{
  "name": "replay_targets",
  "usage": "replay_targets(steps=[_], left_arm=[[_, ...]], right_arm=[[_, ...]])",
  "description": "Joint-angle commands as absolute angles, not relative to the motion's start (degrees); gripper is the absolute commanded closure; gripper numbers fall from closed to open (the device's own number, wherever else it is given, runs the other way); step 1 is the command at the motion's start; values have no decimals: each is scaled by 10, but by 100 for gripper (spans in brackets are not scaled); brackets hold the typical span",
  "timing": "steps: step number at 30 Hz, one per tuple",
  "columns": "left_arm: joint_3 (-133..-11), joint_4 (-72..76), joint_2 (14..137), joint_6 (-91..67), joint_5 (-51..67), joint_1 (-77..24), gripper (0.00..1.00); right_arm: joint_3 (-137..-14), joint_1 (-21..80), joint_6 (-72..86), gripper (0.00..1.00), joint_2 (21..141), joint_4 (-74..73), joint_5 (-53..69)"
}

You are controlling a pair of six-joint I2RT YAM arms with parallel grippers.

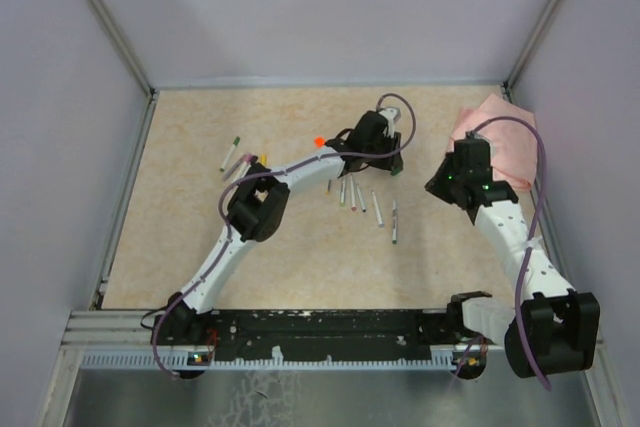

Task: Open the pen caps
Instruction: Place the pen cap at the center of the board, then pick up the pen from the center of the board.

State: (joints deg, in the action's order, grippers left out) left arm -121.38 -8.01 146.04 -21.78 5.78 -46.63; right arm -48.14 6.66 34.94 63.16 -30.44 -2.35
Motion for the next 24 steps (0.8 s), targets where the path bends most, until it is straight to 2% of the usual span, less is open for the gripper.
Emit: replay_targets(steps=[1,7,12,14,20,24], left_arm=[[-1205,-65,1358,-180,66,-467,56],[-1011,13,1166,-117,62,-466,55],[-799,57,974,-66,-16,-460,52],[-714,60,909,-56,-56,-457,47],[-559,37,746,-69,-175,-441,21],[-505,1,689,-99,-161,-401,18]], right_arm=[[-519,72,301,79,627,-269,34],[-531,74,245,74,627,-223,139],[-532,75,224,67,625,-174,248],[-530,76,221,65,624,-145,297],[-506,96,250,59,625,-9,400],[-477,126,245,54,620,89,382]])
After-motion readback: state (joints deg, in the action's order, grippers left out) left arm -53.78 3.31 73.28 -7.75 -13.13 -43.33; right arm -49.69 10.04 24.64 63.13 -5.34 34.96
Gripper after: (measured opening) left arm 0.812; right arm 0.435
